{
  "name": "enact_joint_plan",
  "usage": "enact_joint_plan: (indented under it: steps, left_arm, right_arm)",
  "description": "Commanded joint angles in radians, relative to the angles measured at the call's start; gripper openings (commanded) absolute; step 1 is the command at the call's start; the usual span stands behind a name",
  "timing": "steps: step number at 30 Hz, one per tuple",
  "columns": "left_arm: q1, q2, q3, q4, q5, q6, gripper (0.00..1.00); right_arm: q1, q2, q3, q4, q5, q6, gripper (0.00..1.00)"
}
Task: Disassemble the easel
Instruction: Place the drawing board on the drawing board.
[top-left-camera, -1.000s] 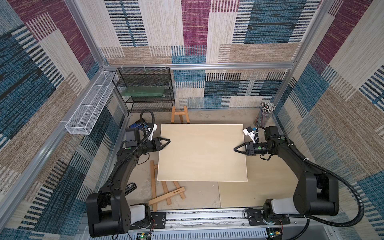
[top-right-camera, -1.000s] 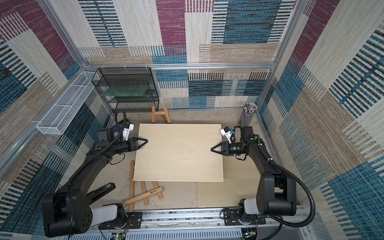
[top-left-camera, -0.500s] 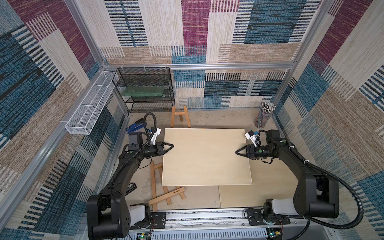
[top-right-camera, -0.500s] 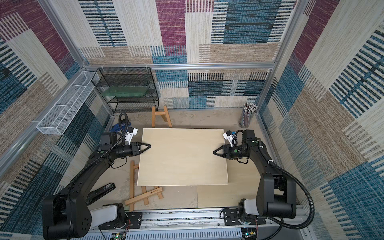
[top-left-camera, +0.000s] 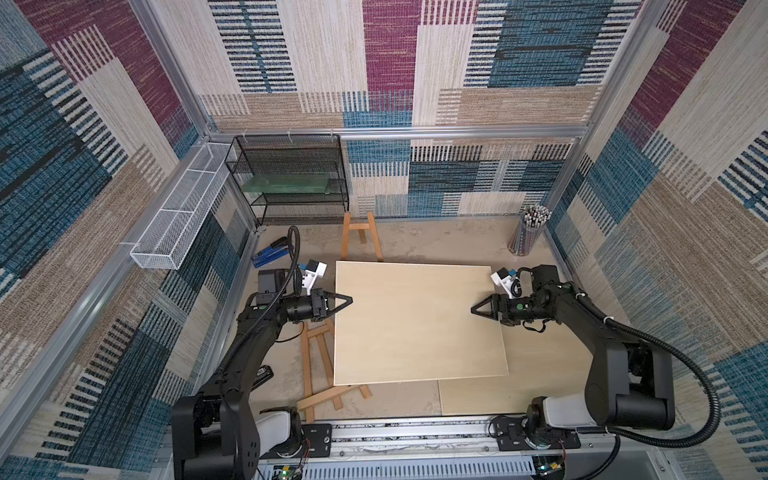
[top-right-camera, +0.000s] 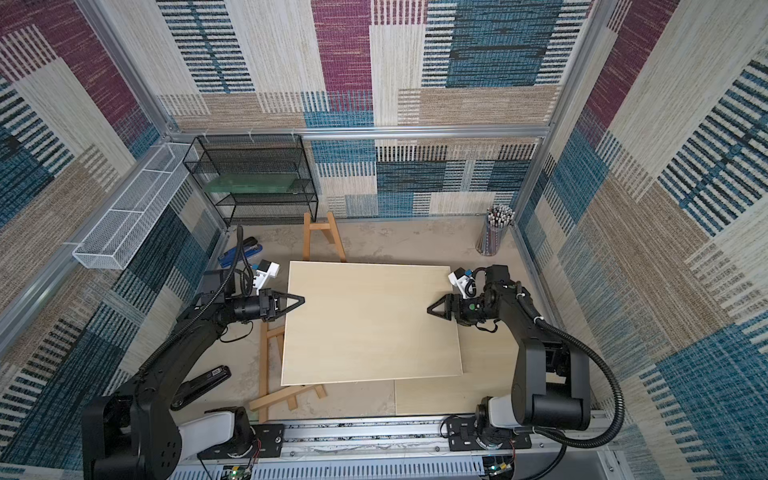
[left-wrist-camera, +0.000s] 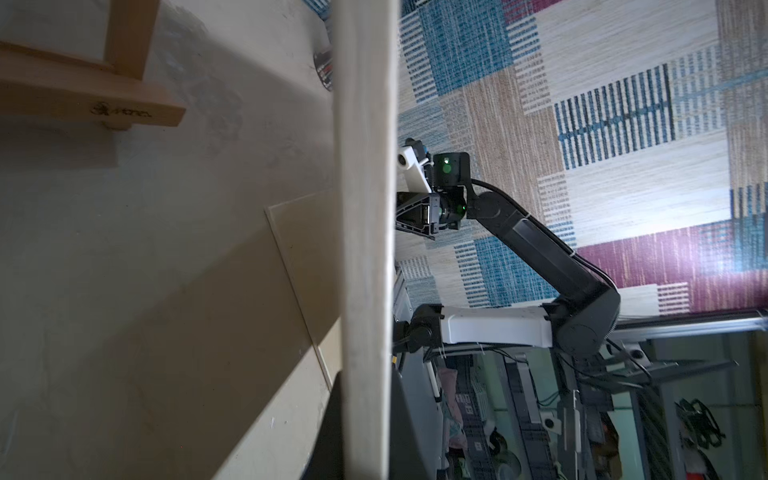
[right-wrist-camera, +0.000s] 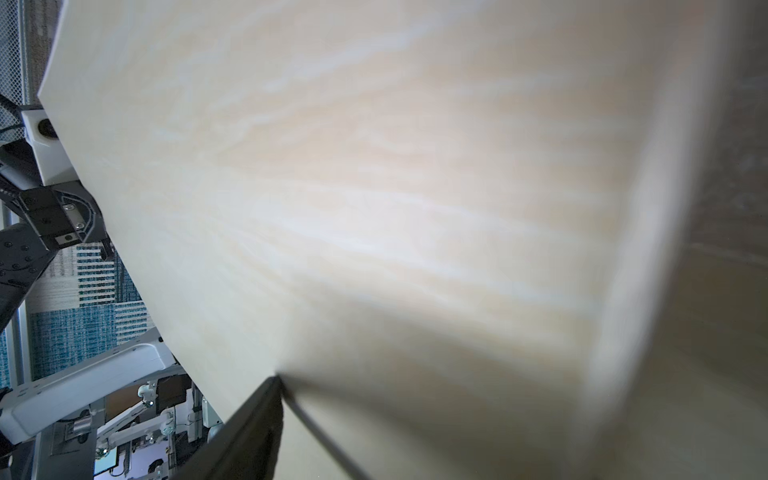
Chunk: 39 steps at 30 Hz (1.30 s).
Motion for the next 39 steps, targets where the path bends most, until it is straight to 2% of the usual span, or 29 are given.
enact_joint_plan:
  steps: [1, 4, 7, 8, 14, 18, 28, 31, 39]
  left_arm:
    - [-0.010, 0.000, -0.010, 0.009, -0.060, 0.090, 0.00]
    - [-0.012, 0.007, -0.011, 0.013, -0.051, 0.086, 0.00]
    - [-0.015, 0.012, -0.008, 0.011, -0.054, 0.087, 0.00]
    - [-0.015, 0.012, -0.009, 0.007, -0.060, 0.091, 0.00]
    - [-0.014, 0.031, 0.017, -0.049, -0.088, 0.140, 0.00]
    - [-0.013, 0.045, 0.033, -0.074, -0.094, 0.155, 0.00]
    - [-0.021, 0.055, 0.042, -0.084, -0.100, 0.149, 0.00]
    - [-0.042, 0.058, 0.047, -0.114, -0.123, 0.140, 0.00]
    - [-0.093, 0.056, 0.062, -0.271, -0.296, 0.143, 0.00]
  right_arm:
    - [0.007, 0.000, -0.003, -0.013, -0.008, 0.051, 0.83]
    - [0.007, 0.000, -0.011, -0.010, -0.012, 0.050, 0.88]
    - [0.007, 0.004, -0.009, -0.014, 0.009, 0.055, 0.98]
    - [0.007, 0.006, -0.007, -0.015, 0.015, 0.056, 0.95]
    - [0.003, 0.011, 0.002, -0.025, 0.045, 0.056, 0.95]
    - [-0.018, 0.005, 0.031, -0.055, 0.176, 0.080, 0.95]
    - [-0.094, -0.020, 0.084, -0.076, 0.312, 0.127, 0.95]
    - [-0.093, -0.021, 0.134, -0.092, 0.307, 0.135, 0.95]
    - [-0.055, -0.018, 0.221, -0.107, 0.273, 0.173, 0.95]
